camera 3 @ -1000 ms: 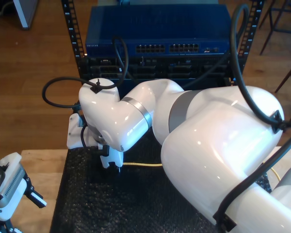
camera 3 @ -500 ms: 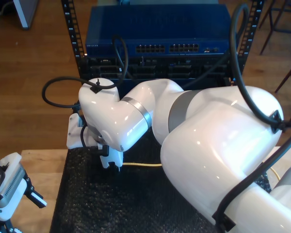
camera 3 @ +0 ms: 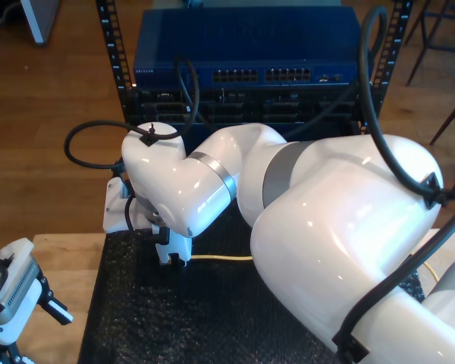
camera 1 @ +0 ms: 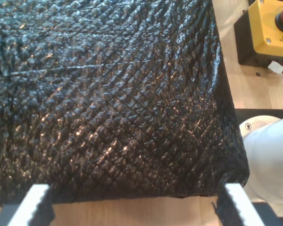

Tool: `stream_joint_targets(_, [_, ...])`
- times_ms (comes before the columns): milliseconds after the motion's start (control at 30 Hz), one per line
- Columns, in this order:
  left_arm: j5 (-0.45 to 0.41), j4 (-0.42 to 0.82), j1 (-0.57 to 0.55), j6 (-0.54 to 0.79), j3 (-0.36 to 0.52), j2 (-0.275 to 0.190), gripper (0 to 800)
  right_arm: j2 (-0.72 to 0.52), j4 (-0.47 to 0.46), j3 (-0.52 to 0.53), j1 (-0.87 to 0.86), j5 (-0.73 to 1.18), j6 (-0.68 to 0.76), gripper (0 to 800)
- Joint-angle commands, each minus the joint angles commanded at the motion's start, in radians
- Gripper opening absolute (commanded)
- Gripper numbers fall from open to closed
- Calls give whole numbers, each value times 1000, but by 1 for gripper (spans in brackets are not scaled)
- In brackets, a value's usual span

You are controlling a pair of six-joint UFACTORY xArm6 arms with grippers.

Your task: Grab the cable and plug it in

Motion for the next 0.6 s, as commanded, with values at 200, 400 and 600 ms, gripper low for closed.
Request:
stream_joint_targets(200, [0, 0, -2, 0, -6, 0, 800, -6, 0, -3, -2, 5, -6, 6])
stream_joint_targets(400, [9, -8, -9, 2, -31, 0, 800, -72, 5, 3, -23, 15, -8, 6])
stream_joint_targets(600, [25, -20, -48, -8, -54, -2, 800, -133, 8, 8, -64, 72, -11, 6])
